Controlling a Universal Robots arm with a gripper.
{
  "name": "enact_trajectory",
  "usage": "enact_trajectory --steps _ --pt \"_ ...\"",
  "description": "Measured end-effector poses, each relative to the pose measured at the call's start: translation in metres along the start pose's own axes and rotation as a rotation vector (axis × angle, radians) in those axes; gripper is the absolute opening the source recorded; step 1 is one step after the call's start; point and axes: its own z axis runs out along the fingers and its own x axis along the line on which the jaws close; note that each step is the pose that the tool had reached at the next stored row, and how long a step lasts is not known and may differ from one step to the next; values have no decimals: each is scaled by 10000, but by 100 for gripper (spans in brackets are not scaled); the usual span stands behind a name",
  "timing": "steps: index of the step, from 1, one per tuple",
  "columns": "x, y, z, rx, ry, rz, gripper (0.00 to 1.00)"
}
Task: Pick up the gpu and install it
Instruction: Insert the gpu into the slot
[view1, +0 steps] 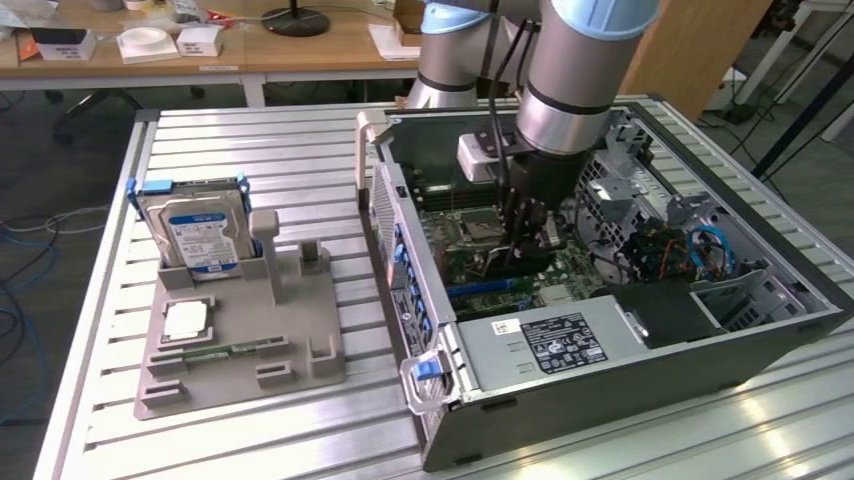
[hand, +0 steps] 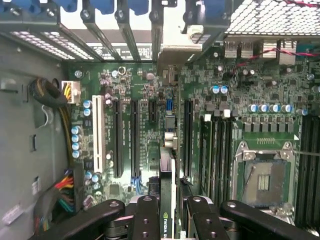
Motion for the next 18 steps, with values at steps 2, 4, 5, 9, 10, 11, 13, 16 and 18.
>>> enact_trajectory --steps 2,4,5,9,10,11,13,16,18 --pt "1 20 17 0 0 0 26" --pt "1 23 19 -1 2 0 26" --pt "1 23 20 -1 2 -1 26" --pt "4 28 22 1 -3 0 26" --pt "4 34 23 1 -2 1 26" --pt "5 48 25 1 -1 1 26" --pt "7 93 28 0 0 -1 26" --pt "7 130 31 1 -1 1 26" --pt "8 141 33 0 0 1 26"
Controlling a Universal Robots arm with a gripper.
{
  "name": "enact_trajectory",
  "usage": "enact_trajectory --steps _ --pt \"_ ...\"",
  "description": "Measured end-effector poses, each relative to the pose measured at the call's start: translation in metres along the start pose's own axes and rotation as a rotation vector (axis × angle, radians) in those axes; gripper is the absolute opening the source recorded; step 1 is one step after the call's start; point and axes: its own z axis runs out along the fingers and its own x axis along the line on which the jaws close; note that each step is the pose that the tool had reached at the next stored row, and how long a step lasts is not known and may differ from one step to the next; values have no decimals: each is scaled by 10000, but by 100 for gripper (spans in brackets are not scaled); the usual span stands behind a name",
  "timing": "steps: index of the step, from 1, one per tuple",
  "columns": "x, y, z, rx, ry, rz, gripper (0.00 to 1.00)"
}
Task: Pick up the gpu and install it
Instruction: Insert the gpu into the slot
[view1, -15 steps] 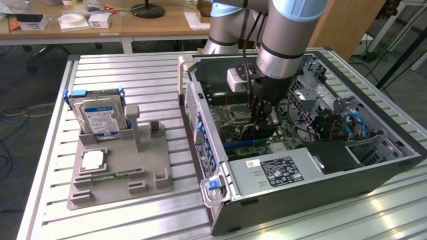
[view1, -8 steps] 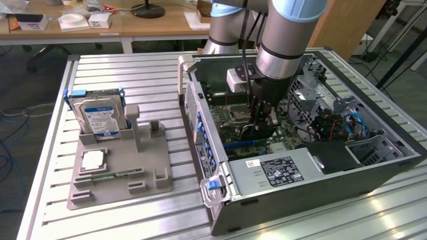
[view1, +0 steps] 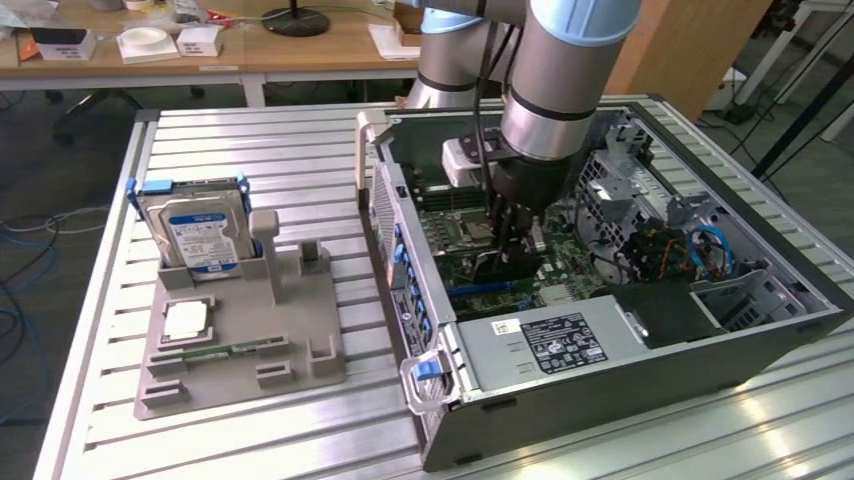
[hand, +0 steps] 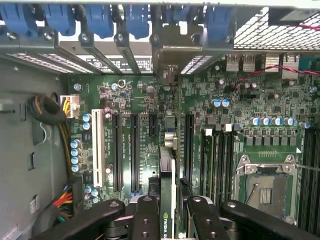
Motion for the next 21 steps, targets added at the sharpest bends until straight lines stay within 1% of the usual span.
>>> enact_trajectory --steps 6,11,14,16,18,21 --pt "2 46 19 1 2 -2 26" --pt "3 49 56 -1 5 0 26" --pt "1 48 60 -2 5 -1 26" --pt "-2 47 42 3 -9 0 26" --pt "-2 47 9 -4 0 4 26" --pt "-2 37 8 -3 0 -1 26"
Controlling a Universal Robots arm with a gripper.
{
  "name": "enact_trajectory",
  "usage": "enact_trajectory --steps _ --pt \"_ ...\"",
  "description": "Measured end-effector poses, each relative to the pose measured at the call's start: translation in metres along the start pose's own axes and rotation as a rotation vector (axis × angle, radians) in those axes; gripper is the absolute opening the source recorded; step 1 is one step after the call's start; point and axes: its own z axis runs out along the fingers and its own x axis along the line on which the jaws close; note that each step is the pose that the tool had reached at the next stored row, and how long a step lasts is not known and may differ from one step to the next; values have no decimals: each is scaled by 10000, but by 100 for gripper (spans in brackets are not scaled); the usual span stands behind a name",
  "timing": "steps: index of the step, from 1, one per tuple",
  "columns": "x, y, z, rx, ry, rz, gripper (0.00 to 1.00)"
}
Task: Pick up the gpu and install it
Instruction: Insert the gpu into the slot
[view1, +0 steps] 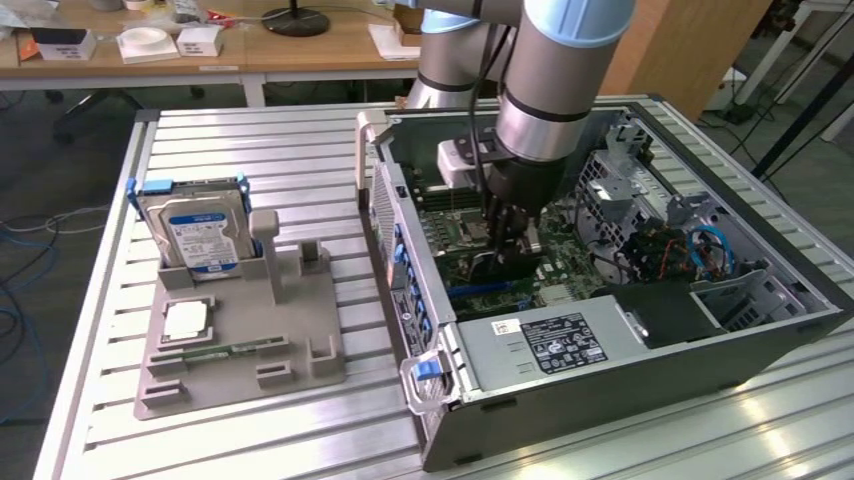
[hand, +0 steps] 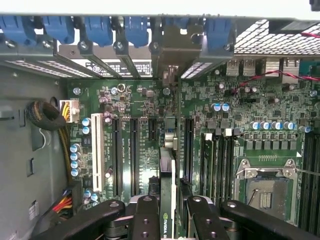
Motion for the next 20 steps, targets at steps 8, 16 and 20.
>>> enact_trajectory --steps 8,16,20 --pt "0 -16 22 0 0 -21 26" --pt "1 2 58 -1 0 -24 26" --pt "2 5 72 -3 5 -21 26"
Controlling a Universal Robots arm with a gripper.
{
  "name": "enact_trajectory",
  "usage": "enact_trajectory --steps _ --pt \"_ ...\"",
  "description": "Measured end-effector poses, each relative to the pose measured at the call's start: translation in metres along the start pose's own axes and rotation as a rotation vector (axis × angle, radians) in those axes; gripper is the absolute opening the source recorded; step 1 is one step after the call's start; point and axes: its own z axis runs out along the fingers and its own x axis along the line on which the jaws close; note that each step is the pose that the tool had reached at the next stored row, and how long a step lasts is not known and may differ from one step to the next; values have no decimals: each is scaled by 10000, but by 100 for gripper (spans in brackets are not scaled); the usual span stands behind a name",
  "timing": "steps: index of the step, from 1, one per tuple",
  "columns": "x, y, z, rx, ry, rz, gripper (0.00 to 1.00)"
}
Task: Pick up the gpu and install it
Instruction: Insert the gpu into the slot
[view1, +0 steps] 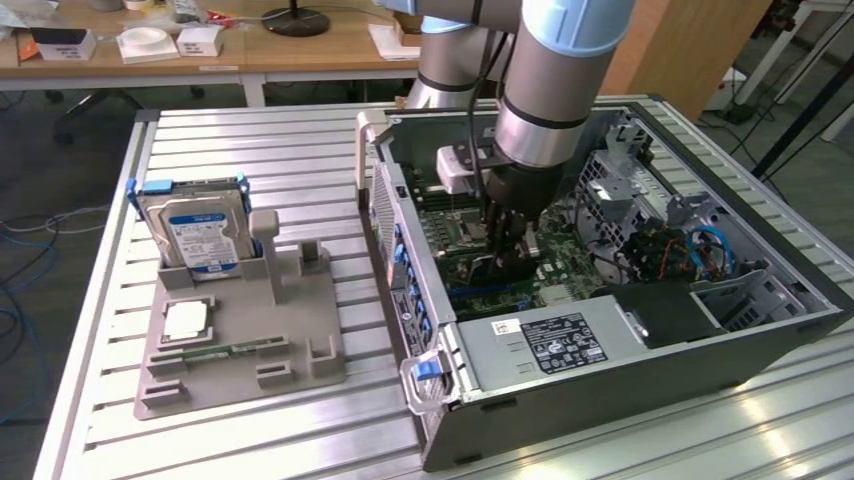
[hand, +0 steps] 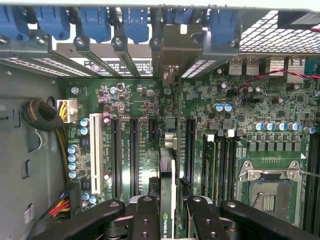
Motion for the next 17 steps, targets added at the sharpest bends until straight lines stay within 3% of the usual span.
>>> enact_trajectory --steps 17 --pt "1 43 54 2 -8 -1 26"
